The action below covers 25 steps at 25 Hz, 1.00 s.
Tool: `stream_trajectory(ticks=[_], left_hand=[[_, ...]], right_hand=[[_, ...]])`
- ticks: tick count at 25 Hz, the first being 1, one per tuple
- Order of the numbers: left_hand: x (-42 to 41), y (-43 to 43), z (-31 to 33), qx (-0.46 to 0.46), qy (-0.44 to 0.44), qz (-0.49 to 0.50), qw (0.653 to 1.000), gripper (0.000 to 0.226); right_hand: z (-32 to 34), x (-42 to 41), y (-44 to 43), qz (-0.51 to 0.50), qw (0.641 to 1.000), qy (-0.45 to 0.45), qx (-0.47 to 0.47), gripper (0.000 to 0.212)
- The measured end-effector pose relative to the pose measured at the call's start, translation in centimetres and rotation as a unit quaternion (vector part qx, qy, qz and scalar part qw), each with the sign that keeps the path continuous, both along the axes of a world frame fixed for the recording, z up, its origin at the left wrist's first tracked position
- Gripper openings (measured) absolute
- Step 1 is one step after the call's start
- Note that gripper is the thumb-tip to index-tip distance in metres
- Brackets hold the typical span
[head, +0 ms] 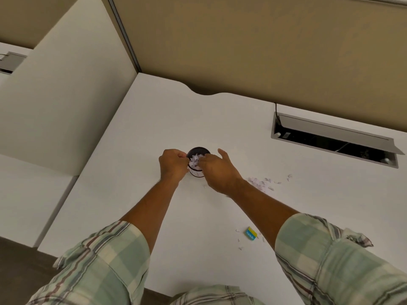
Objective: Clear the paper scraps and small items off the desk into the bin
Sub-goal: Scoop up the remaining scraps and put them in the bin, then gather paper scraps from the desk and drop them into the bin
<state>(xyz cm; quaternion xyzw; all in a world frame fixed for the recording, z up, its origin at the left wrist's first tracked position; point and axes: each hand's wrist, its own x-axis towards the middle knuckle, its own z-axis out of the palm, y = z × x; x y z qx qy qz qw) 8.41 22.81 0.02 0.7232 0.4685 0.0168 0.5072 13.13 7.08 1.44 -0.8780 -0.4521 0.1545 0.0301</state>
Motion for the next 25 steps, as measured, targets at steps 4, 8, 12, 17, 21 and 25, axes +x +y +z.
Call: stream_trajectory(ticks=[4,8,12,17,21,25], left_hand=[[-0.9,-1.4,-0.1,0.070,0.008,-0.014,0.997,0.016],[-2.8,-3.8,-1.0,0.060,0.012,0.043,0.997,0.027],[-4.7,-5.8,-2.1,0.073,0.026,0.052,0.996,0.034],[-5.8,-8.2,-3.9,0.058,0.052,0.017,0.997,0.033],[-5.3,-9.7,-5.4,0.078,0.075,-0.078,0.991,0.033],[-4.2,-10.5,-6.1,0.112,0.066,-0.131,0.983,0.034]], right_hand=[[-0.6,0.5,-3.4,-0.059,0.995,0.013,0.075,0.032],[-1.7,0.7,-8.9,-0.213,0.957,0.103,0.167,0.029],[-2.9,1.1,-14.8,-0.315,0.925,0.125,0.173,0.027],[-3.7,2.6,-20.9,-0.435,0.877,0.126,0.160,0.033],[-4.1,4.9,-23.5,-0.488,0.858,0.133,0.089,0.050],[-5.1,6.5,-23.8,-0.491,0.858,0.148,-0.009,0.063]])
